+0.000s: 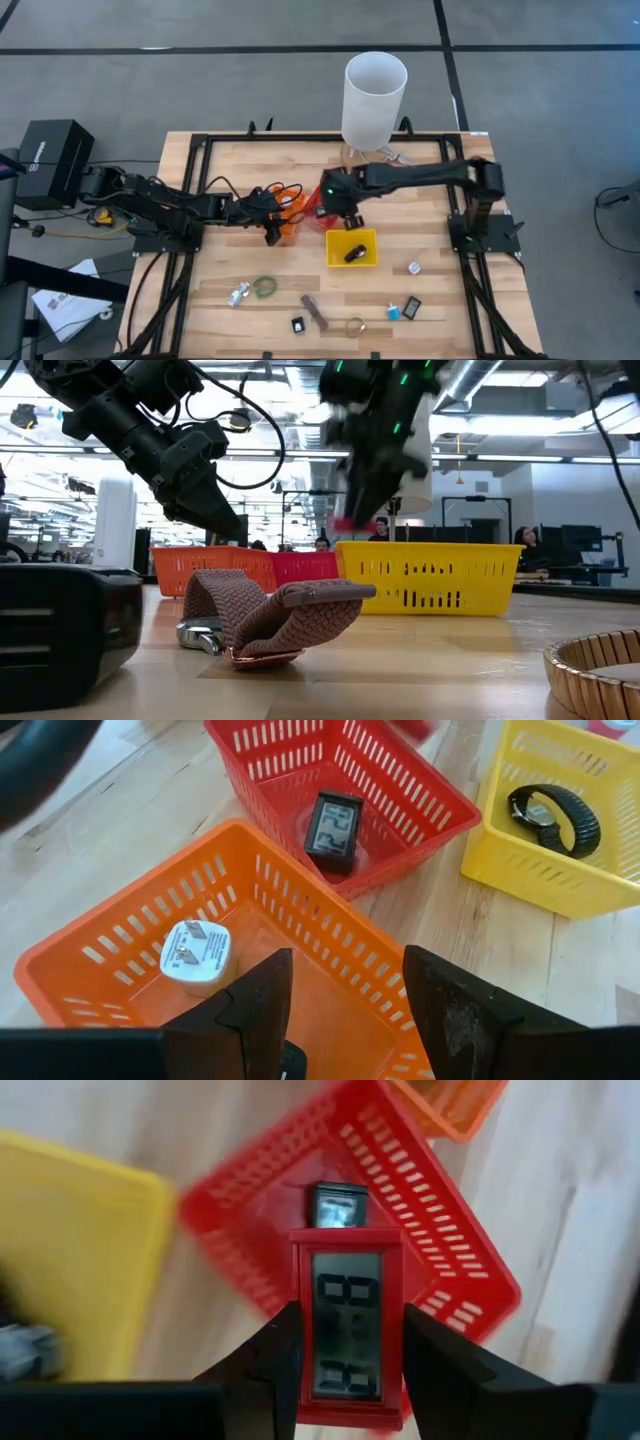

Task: Pick & Place Office items
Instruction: Put the red digital clock into the red bin, then put the gold wrist watch into the yellow bin

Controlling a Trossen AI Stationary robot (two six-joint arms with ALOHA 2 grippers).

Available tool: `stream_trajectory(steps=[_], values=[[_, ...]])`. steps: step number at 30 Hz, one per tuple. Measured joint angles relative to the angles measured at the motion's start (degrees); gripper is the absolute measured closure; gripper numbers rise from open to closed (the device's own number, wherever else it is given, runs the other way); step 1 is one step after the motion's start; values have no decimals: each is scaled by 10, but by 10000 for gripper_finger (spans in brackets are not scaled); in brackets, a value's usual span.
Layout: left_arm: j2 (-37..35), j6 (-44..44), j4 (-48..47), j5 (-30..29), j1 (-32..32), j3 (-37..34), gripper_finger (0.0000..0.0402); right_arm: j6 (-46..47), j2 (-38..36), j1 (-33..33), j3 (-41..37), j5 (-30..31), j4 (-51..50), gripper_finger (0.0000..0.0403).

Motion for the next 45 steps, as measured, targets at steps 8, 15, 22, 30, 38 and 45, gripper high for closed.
stream_trajectory(steps=[8,15,22,30,38,45], values=[[0,5,3,-2,1,0,216,-17,54,-34,4,2,44,254],[0,6,8,-2,1,0,216,2,50,-37,3,3,40,226],[0,6,8,-2,1,0,216,1,47,-34,3,3,36,182],[0,6,8,-2,1,0,216,136,47,2,56,3,-84,172],[0,6,10,-2,1,0,216,261,37,87,147,3,-253,179],[0,5,12,-2,-1,-1,216,415,10,200,154,3,-279,180]])
